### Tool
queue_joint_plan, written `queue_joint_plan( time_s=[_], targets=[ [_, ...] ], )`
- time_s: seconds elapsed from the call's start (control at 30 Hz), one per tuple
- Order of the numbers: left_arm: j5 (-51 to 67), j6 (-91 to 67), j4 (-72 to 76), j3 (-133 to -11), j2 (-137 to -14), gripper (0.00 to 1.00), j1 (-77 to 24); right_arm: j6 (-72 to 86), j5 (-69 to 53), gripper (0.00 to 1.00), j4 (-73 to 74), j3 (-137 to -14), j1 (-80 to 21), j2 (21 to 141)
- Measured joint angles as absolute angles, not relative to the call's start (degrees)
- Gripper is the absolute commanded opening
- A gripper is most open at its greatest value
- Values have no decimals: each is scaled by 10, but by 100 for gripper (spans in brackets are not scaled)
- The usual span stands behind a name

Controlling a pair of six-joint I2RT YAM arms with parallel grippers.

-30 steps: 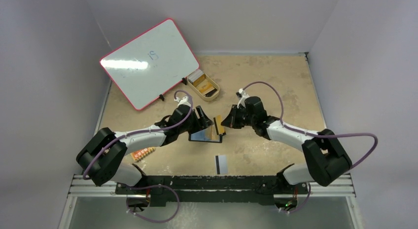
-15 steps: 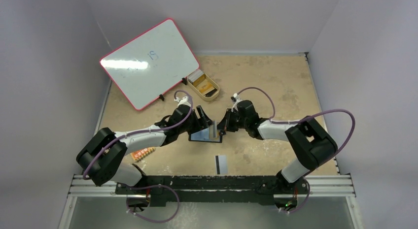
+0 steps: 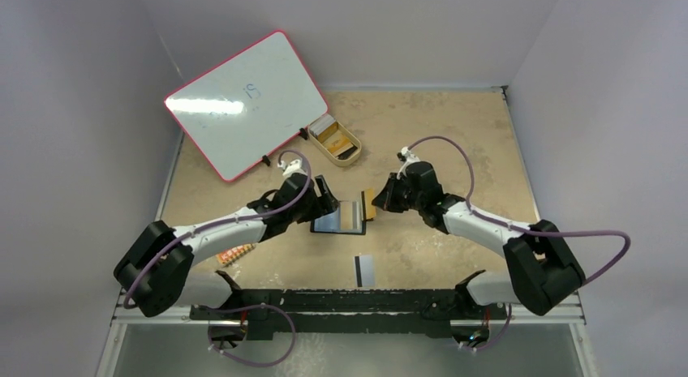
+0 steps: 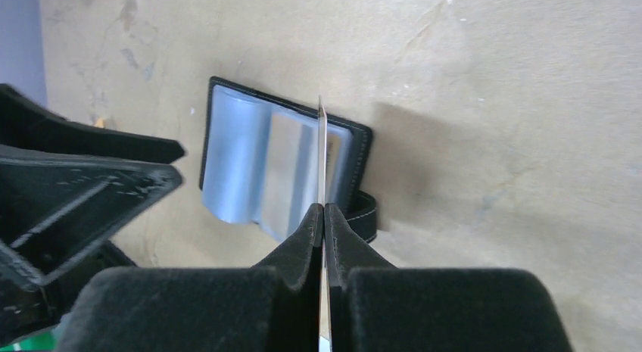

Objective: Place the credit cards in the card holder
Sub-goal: Turn over the card slot in the card holder, then insert the credit card into the card holder.

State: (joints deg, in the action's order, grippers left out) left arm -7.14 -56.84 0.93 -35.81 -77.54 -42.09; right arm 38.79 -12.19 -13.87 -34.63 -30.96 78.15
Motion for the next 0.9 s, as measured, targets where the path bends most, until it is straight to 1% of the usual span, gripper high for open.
queue_joint_plan(
  time_s=[0.07,0.17,0.3,0.4,0.53,0.77,0.9],
  targets=[
    [-94,-567,-20,-362,-757,73,-421,372,-104,0,-116,-347,-305,767],
    [-133,-569,-60,-369,-724,69,-421,353,-91,0,-91,-353,-303,754],
    [-174,-570,-96,-378,-700,54,-421,337,-87,0,-83,-367,-303,748],
    [-165,-569,-92,-378,-702,49,-421,339,-98,0,-96,-370,-303,750],
    [-115,-567,-46,-375,-723,42,-421,356,-128,0,-124,-370,-303,768],
    [-74,-560,-6,-370,-785,40,-421,401,-180,0,-193,-361,-304,818],
    [-81,-557,-11,-368,-816,36,-421,420,-204,0,-226,-358,-304,850]
  ],
)
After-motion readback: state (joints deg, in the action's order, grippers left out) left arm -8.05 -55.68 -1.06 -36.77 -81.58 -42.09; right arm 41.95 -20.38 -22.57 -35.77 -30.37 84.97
